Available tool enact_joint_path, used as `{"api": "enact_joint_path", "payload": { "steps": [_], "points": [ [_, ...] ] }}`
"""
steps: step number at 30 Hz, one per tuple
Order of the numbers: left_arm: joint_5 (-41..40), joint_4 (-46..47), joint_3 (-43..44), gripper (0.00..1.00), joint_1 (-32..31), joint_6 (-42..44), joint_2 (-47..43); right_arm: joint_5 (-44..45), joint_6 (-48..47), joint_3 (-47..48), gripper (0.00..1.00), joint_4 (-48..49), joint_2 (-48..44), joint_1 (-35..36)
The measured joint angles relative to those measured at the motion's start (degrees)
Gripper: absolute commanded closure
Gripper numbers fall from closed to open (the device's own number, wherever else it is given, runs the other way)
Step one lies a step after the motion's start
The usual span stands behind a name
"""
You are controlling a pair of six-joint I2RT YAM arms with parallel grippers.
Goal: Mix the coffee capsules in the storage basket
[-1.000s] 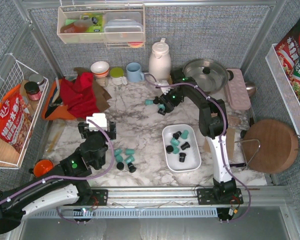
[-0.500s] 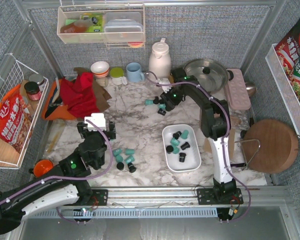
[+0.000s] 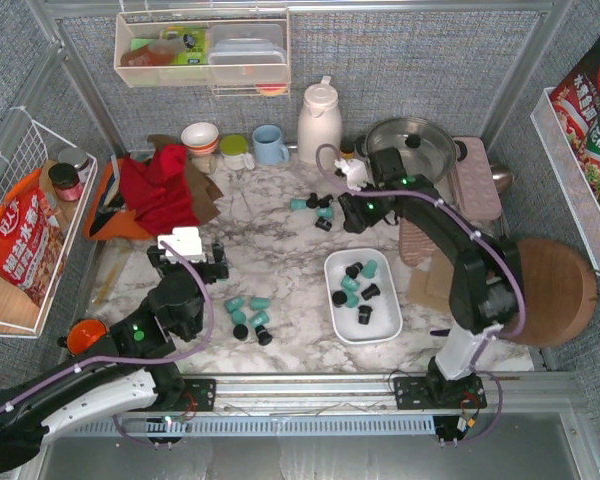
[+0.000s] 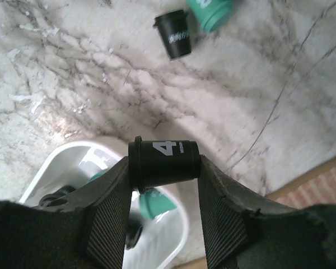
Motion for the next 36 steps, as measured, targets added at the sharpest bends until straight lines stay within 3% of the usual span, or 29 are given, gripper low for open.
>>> {"api": "enact_joint_path", "payload": {
  "steps": [10,18,25,36],
  "points": [
    [2.62,-0.28,0.44,0.07,0.44,-1.27,0.94,4.02,11.23,-23.96,0.53,10.1,-19.67,4.5],
    [2.95,-0.37,0.72,0.07,1.31,-1.6,2.05,11.23,18.14,-36.17,0.5,12.09,-26.95,9.27],
    [3.23,-0.37,0.74,0.07,2.51,-1.68,3.39,18.29,21.7,-41.0,0.44,12.11,-28.3,10.47],
    [4.72,-0.39,0.9,0.05,4.15,-2.51,5.53,19.82,23.78,-40.13,0.34,13.03,-28.09,11.23]
  ]
}}
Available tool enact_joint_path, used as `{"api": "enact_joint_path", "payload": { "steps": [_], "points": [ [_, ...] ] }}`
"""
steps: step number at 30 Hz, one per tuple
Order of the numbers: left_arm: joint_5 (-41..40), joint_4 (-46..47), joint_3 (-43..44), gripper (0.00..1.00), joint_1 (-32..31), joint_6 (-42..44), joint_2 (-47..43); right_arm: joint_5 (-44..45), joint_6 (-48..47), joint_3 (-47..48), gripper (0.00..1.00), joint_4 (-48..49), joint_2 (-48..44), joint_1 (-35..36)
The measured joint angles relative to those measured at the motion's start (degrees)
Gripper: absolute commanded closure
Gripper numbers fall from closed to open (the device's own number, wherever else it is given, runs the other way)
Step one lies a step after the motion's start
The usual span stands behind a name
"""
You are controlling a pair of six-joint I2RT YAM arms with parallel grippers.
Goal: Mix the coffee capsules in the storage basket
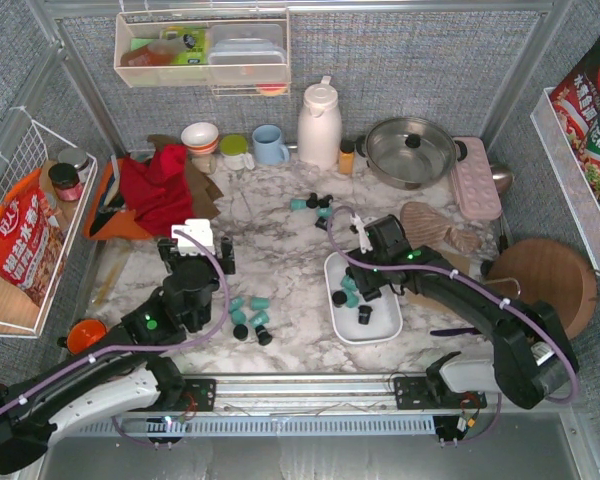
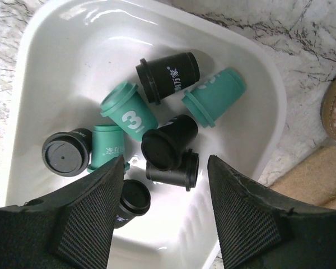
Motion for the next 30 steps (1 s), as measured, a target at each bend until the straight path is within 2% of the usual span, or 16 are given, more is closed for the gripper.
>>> {"api": "enact_joint_path", "payload": {
  "steps": [7,12,20,24,30],
  "points": [
    [1.22,0.07,-0.26,0.05,2.12,-1.09,2.05,-0.02,0.17,0.59,0.33,-1.27,-5.66,0.68],
    [2.91,-0.98,0.92,0.04,6.43,-5.33,5.99,2.58,0.17,0.5,0.33,-2.45,-11.1,0.87],
    [12.22,-6.21,4.07,0.04,18.29,-12.72,16.63,6.71,0.35,-1.75,0.33,-3.1,-17.29,0.83],
    [18.14,-9.01,5.11,0.08,23.21,-17.33,22.05,7.98,0.44,-1.75,0.33,-3.1,-18.91,0.83],
    [24.22,-9.81,2.34,0.13,24.09,-26.16,25.59,8.5,0.72,-3.52,0.33,-2.69,-21.97,0.83]
  ]
}}
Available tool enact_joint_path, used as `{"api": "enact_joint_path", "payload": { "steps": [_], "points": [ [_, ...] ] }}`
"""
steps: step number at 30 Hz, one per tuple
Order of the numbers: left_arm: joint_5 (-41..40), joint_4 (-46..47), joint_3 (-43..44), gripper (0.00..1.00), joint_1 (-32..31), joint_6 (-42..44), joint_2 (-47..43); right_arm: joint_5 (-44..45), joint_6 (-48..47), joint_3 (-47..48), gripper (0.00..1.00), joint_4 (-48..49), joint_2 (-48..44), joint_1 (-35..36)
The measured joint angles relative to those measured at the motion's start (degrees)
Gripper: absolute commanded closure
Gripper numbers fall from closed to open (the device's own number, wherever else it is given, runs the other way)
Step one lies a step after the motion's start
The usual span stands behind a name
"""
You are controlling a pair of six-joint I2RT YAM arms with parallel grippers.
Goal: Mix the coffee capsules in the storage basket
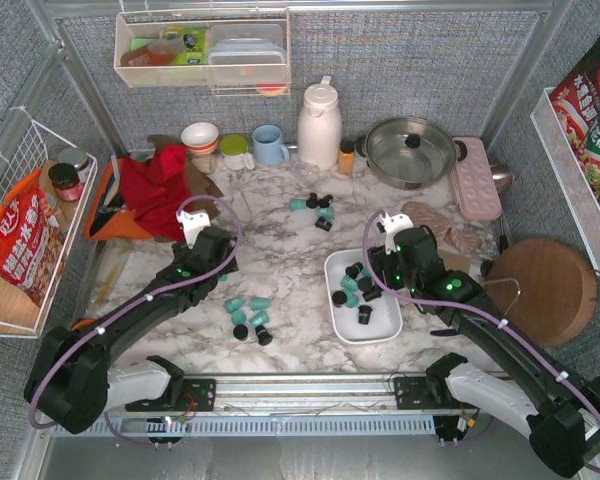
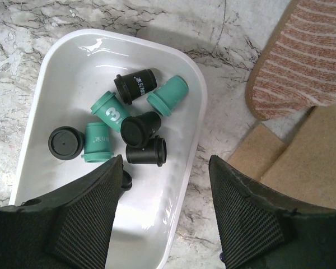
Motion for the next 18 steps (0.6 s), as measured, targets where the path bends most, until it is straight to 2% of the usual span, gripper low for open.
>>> {"api": "enact_joint_path", "payload": {
  "steps": [4,8,18],
  "points": [
    [1.86,2.23,-3.39,0.15,0.15,-2.86,2.23,-0.31,0.15,-0.46,0.33,0.15,-0.61,-0.02],
    [1.97,5.27,-3.85,0.26,0.48,-4.07,6.47,-0.85,0.48,-0.46,0.33,0.42,-0.79,-0.13],
    [7.37,12.57,-4.68,0.39,3.58,-4.2,15.04,-2.19,0.59,-1.49,0.33,1.25,-2.1,-0.11]
  ]
}}
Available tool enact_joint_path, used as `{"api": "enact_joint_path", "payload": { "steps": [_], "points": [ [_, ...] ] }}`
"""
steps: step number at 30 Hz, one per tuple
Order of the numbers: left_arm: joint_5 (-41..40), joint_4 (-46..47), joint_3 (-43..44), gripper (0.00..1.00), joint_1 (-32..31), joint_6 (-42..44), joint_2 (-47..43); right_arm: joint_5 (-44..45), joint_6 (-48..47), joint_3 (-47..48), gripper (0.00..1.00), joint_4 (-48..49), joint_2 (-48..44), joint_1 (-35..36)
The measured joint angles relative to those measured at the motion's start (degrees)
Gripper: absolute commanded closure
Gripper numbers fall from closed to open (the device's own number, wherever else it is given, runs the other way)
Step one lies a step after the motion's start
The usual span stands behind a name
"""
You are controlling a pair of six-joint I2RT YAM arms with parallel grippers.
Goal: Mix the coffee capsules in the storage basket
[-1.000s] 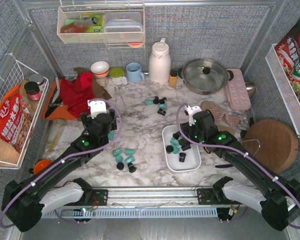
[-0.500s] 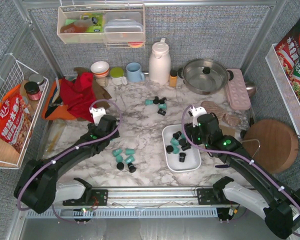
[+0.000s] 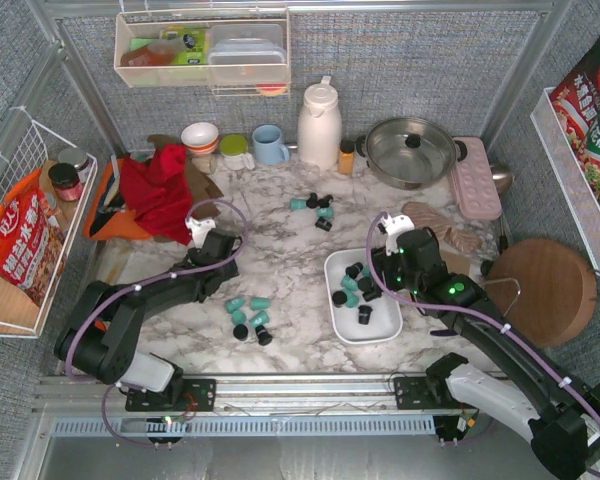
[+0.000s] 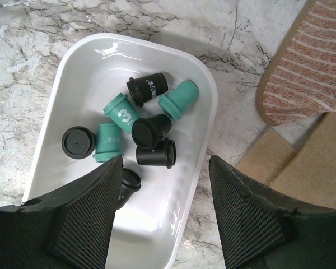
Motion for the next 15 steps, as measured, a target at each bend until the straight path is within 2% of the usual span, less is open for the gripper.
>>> {"api": "enact_joint_path", "payload": {
  "steps": [3,15],
  "points": [
    [1.55,0.7,0.55,0.43,0.76,0.24,1.49,-0.42,0.0,-0.13,0.33,0.11,-0.2,0.0],
    [3.93,-3.39,3.13,0.46,1.11,0.22,2.75,-0.42,0.0,-0.46,0.33,0.5,-0.33,-0.11]
  ]
}}
